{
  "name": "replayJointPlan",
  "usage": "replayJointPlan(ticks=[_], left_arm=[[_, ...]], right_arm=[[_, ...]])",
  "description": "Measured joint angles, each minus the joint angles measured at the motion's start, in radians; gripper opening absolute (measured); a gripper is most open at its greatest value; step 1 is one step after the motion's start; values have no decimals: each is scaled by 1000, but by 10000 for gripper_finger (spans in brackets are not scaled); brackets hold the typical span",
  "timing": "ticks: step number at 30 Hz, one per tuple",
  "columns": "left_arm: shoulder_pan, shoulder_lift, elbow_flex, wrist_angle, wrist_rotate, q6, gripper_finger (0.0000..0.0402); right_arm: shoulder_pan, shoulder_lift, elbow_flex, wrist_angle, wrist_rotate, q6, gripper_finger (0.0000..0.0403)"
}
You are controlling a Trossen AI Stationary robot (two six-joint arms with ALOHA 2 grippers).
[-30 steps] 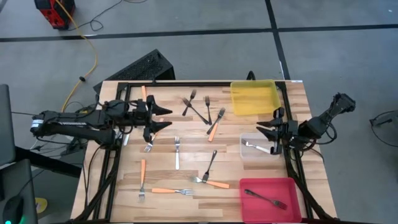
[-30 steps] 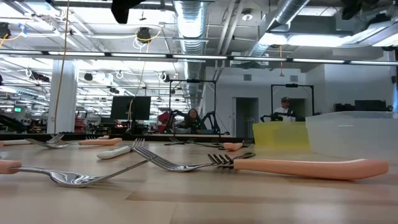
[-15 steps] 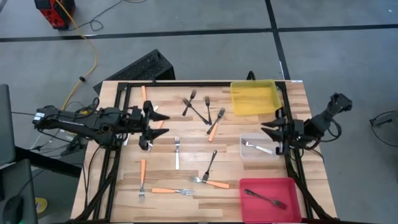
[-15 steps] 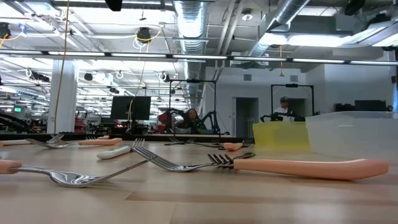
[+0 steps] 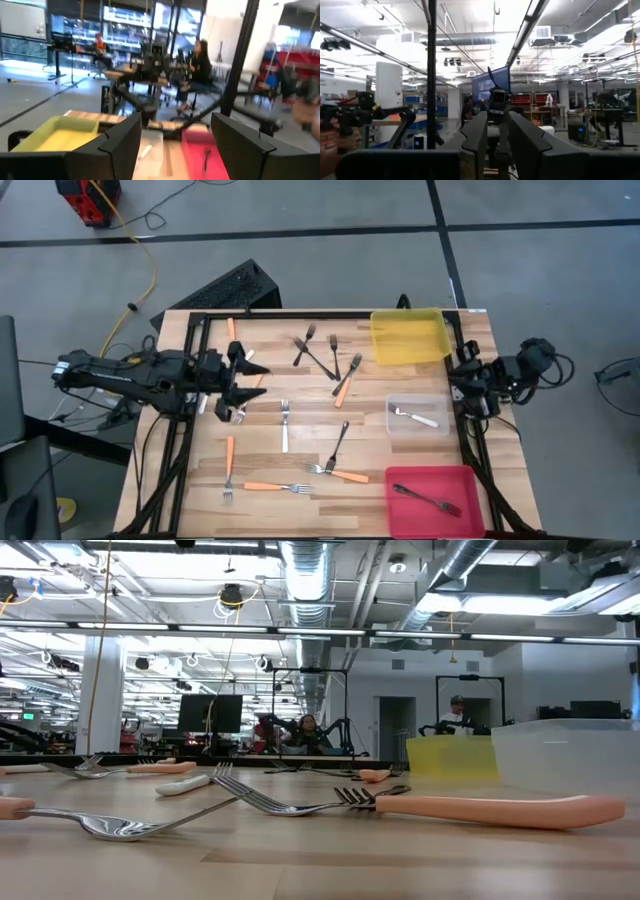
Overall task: Sort silverware by color (type)
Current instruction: Put the white fork into the transparent bin
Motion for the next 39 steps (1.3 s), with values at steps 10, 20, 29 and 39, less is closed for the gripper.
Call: replayJointPlan(ticks=[10, 20, 29, 39], left_arm=[[0, -64, 0, -33, -195, 38, 226], [0, -55, -60, -137, -226, 6, 226], [0, -90, -170, 16, -271, 20, 226], [0, -114, -173, 12, -280, 30, 226]], right_arm=[[-28, -35, 4, -155, 75, 10, 102], [-41, -25, 3, -300, 113, 122, 102], [-41, -25, 3, -298, 180, 142, 102], [-41, -25, 3, -312, 235, 123, 102]])
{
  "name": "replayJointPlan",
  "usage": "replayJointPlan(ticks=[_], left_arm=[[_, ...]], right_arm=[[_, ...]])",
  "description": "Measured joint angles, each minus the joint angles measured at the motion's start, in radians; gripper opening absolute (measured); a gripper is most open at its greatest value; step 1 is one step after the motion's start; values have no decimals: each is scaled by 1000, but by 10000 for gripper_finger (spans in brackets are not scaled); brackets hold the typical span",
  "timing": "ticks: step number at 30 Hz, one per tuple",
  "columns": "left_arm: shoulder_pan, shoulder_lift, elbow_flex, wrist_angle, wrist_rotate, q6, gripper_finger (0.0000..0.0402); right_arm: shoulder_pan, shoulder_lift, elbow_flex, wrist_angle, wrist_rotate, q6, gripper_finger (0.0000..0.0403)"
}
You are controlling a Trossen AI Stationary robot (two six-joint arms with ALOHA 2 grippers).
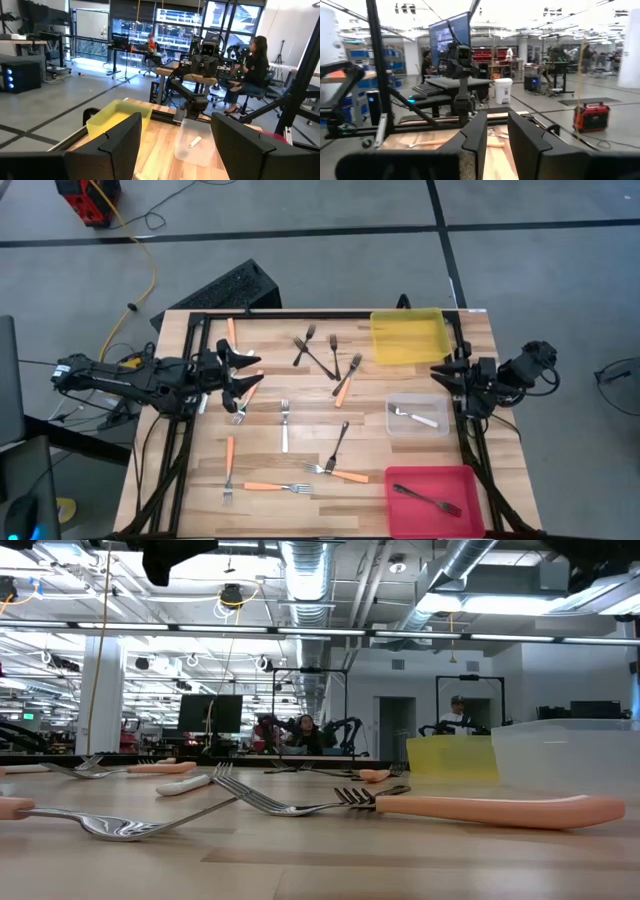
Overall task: Sort silverware by color (type)
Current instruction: Put the white fork into the transparent bin
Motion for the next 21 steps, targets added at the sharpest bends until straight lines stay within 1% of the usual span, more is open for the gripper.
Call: replayJointPlan(ticks=[5, 9, 12, 21], left_arm=[[0, -1, 0, 0, -8, -8, 226], [0, -1, 0, -12, -23, -9, 226], [8, 0, 0, -17, -24, -2, 226], [71, -1, 0, -24, -13, -77, 226]], right_arm=[[0, 0, 0, 1, 12, -3, 102], [0, 0, 0, 0, 56, -3, 102], [0, 0, 0, 0, 55, -3, 102], [0, 0, 0, 22, 54, -6, 102]])
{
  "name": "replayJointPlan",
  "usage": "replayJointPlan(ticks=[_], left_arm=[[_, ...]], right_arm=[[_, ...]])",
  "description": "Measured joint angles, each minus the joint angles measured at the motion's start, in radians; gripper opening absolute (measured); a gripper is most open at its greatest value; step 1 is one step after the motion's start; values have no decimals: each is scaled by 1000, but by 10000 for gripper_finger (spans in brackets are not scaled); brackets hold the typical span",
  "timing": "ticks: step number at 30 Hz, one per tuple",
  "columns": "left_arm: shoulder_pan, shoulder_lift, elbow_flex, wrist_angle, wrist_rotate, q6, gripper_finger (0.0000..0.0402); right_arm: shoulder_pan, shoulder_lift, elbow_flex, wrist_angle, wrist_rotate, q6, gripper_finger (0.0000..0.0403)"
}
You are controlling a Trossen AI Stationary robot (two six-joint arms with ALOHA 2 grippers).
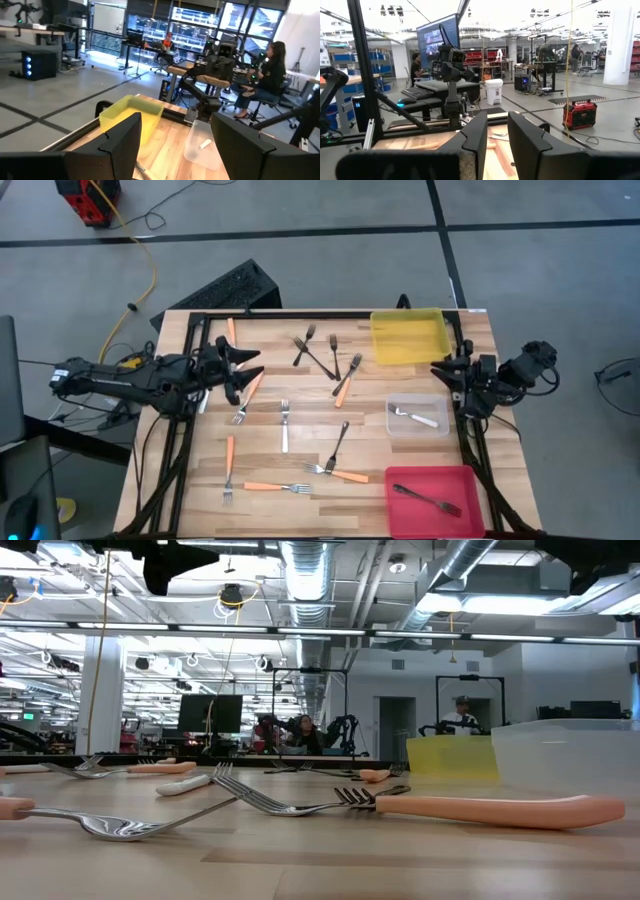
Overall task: Sort silverware by color (type)
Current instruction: Put the white fork into the transparent bin
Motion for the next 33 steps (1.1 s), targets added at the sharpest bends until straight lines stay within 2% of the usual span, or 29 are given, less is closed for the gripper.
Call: replayJointPlan(ticks=[6, 12, 28, 33], left_arm=[[44, 8, 0, -20, 59, -21, 226], [60, 8, 0, -76, 64, -52, 226], [60, 8, 0, -76, 77, -94, 226], [60, 8, 0, -202, 39, -103, 226]], right_arm=[[0, 0, 0, -7, 0, -2, 102], [0, 0, 0, -22, 0, -5, 102], [0, 0, 0, -41, -2, -5, 102], [0, 0, 0, -48, -2, -5, 102]])
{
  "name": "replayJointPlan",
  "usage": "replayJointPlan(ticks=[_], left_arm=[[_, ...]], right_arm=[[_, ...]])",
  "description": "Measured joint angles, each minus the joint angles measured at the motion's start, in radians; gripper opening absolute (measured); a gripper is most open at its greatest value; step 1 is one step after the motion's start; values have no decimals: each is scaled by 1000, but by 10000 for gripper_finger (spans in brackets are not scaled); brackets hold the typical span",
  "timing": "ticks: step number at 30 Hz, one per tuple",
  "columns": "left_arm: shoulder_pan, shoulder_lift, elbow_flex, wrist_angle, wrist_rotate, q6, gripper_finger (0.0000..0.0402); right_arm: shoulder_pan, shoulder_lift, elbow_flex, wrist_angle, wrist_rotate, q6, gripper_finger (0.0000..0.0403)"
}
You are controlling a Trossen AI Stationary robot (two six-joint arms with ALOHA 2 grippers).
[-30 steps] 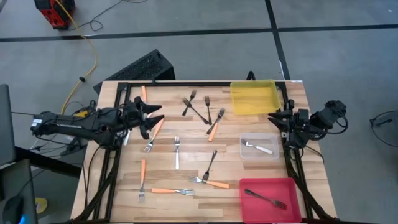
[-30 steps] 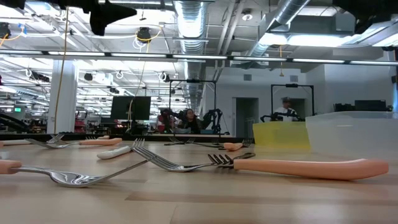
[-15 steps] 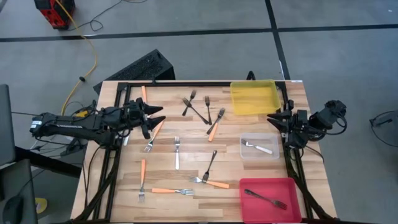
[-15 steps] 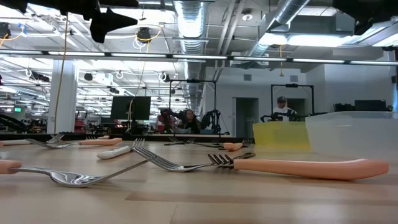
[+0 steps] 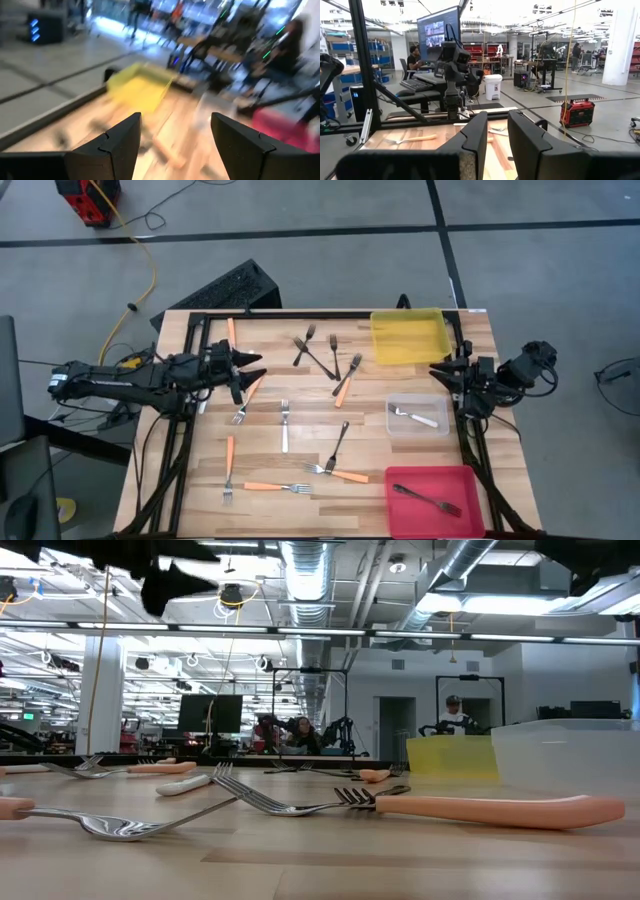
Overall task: Sort silverware by color (type)
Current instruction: Put the white fork into the transparent bin
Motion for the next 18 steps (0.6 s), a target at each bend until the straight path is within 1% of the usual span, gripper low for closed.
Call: replayJointPlan(ticks=[2, 5, 7, 11, 14, 18], left_arm=[[0, 1, 0, -85, -66, -30, 226], [0, 9, 0, -184, -204, -124, 226], [0, 10, 0, -227, -244, -159, 226], [0, 40, 0, -274, -251, -177, 226], [6, 80, 0, -288, -257, -219, 226], [13, 151, 0, -302, -208, -260, 226]], right_arm=[[0, 0, 0, -11, 0, 0, 102], [0, 0, 0, -13, 0, 0, 102], [0, 0, 0, -12, 0, 3, 102], [0, 0, 0, -11, -1, 3, 102], [0, 0, 0, -11, -1, 3, 102], [0, 0, 0, -13, -1, 3, 102]])
